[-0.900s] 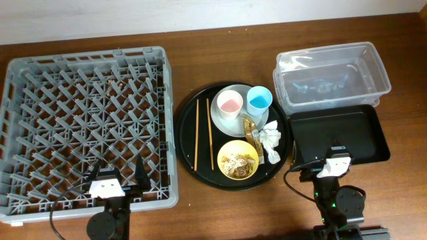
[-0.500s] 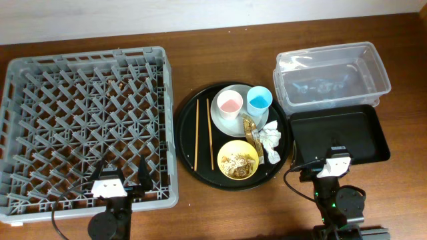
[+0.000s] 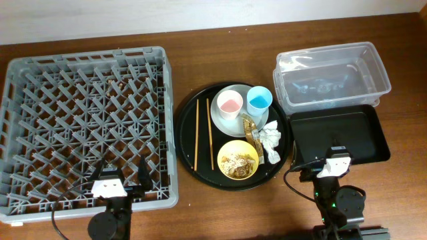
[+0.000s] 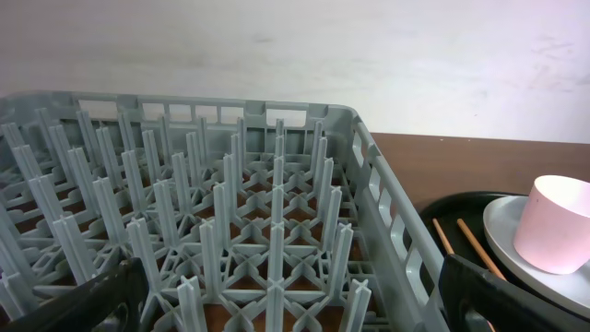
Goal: Sort waste into correct bins and load items into the dishwasher rack
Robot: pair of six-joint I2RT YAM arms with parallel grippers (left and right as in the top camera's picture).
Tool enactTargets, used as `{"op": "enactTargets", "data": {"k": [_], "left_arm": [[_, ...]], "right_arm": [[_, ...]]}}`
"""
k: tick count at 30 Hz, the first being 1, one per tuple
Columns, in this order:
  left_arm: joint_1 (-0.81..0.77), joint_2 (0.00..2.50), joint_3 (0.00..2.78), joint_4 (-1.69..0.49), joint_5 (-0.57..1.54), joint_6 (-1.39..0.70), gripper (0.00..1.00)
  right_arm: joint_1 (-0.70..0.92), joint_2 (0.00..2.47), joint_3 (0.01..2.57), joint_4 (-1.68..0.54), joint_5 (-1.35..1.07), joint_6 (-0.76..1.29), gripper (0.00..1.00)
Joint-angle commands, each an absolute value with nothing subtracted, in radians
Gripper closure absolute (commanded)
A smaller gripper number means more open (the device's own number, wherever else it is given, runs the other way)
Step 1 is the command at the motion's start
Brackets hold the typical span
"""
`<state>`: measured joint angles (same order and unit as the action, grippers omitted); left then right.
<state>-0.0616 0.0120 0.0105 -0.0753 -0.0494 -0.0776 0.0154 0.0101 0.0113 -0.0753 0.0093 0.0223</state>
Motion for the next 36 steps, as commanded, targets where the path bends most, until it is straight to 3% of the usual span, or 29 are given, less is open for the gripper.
{"op": "enactTargets", "data": {"k": [1, 16, 21, 25, 31, 34, 36], "left_arm": [[-0.065, 0.007, 0.009, -0.081, -0.046, -0.062, 0.01], [-0.065, 0.007, 0.025, -0.035, 0.028, -0.067, 0.01], [-0.065, 0.059, 0.361, -0.220, 0.056, -0.065, 0.01], [-0.065, 0.353, 0.792, -0.469, 0.094, -0.061, 0.01], [-0.065, 1.203, 1.682, -1.211, 0.408, -0.048, 0.01], [-0.065, 1.491, 1.853, -1.253, 0.582, -0.049, 0.01], [-0.066, 1.565, 1.854, -1.239, 0.645, -0.059, 0.19]], "right_arm": [[0.019, 0.006, 0.006, -0.081, 0.011, 0.022, 0.01], [0.019, 0.006, 0.006, -0.081, 0.011, 0.022, 0.01], [0.019, 0.006, 0.006, -0.081, 0.011, 0.022, 0.01], [0.019, 0.006, 0.006, -0.081, 0.011, 0.022, 0.01], [0.019, 0.006, 0.006, -0.081, 0.011, 0.022, 0.02], [0.019, 0.006, 0.006, -0.081, 0.011, 0.022, 0.01], [0.019, 0.006, 0.006, -0.081, 0.011, 0.022, 0.01]]}}
